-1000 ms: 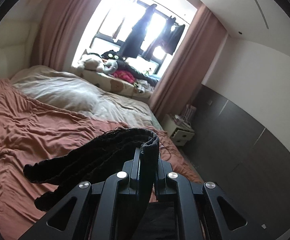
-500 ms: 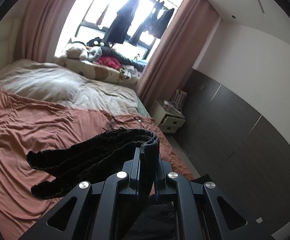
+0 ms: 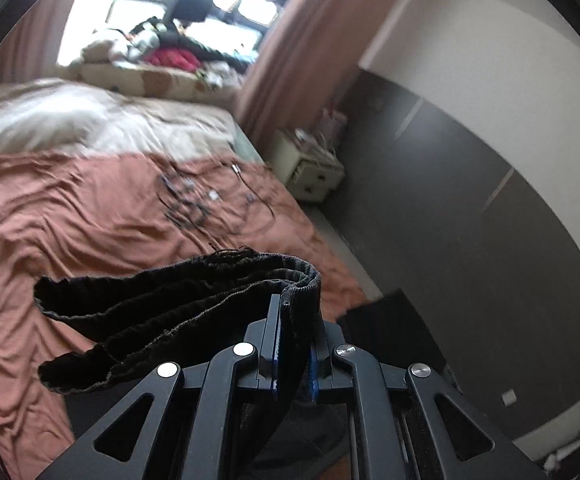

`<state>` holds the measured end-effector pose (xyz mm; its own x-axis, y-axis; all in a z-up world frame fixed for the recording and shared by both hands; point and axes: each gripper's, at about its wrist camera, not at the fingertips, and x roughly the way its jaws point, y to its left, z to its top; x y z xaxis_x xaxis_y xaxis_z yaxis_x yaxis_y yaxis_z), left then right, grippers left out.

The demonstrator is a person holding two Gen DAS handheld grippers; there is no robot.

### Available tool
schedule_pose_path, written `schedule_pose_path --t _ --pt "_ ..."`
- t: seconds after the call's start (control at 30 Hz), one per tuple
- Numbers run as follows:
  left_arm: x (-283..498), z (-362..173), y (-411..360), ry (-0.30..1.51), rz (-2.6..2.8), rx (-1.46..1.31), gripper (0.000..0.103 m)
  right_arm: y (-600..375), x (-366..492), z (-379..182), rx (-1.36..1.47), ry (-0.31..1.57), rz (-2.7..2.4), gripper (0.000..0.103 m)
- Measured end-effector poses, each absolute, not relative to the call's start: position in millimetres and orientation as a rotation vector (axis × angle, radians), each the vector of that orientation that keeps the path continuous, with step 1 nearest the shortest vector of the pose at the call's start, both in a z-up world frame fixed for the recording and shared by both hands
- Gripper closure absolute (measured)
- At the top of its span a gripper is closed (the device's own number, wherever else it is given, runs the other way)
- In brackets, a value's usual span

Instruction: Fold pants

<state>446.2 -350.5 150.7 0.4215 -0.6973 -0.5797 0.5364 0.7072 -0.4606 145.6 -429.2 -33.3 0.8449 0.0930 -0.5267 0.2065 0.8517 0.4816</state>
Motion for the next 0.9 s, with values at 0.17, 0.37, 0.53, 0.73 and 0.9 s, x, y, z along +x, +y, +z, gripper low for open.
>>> schedule_pose_path --t 0.17,0.37,0.53,0.73,0.9 --pt "437 115 -392 0.9 -0.843 -0.175 0.092 -446 135 -41 0.577 0.577 -0.112 0.033" --pt "427 74 -444 0.981 -0.935 -0.12 0.092 -463 122 -48 0.599 0.594 -0.155 0.033" --pt "416 51 -484 1.036 -1.003 -0.025 0.092 -471 117 -52 0.626 0.601 -0.191 0.033" --pt "397 18 -532 1.1 -1.081 0.158 0.092 -477 116 -57 0.645 0.61 -0.209 0.033" --pt "374 -10 -547 1.136 -1.142 0.262 0.092 -481 117 -61 0.66 0.616 -0.218 0.033"
